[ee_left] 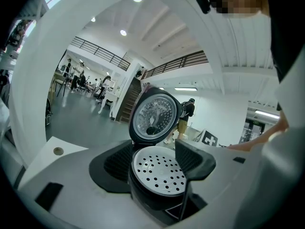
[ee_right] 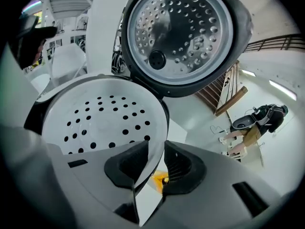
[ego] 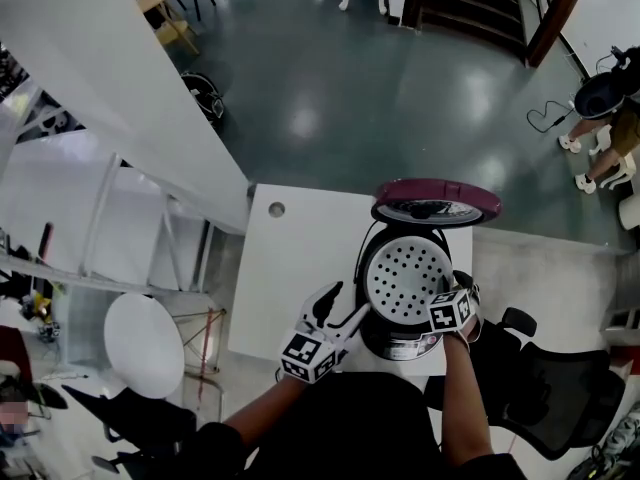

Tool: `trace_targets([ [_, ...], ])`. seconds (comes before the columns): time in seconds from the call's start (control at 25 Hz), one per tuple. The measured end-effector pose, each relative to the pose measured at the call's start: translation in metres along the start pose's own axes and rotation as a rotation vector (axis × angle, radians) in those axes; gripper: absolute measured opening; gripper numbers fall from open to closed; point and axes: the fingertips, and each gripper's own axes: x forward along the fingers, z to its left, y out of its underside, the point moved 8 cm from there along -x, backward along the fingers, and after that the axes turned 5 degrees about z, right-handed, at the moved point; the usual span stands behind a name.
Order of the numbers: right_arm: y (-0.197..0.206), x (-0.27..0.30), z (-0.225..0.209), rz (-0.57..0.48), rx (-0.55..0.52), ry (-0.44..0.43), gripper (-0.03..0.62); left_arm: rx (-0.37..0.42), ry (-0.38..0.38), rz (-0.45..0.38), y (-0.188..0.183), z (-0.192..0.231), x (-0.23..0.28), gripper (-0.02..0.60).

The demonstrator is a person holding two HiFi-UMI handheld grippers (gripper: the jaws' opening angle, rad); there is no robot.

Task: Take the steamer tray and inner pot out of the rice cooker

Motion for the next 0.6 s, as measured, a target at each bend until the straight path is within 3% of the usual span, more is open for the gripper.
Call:
trace_targets([
  [0.32,0.001,-0.006,-0.008,-0.097,0.138,-0.028,0.063,0.003,-0.009,-0.008,0.001,-0.013,0.0,0.256],
  [0.6,-0.004,-0.016,-0.026,-0.271,0.423,-0.144,0.02,0.011,-0.025,-0.003,0.002,-0.032,0.001,0.255],
])
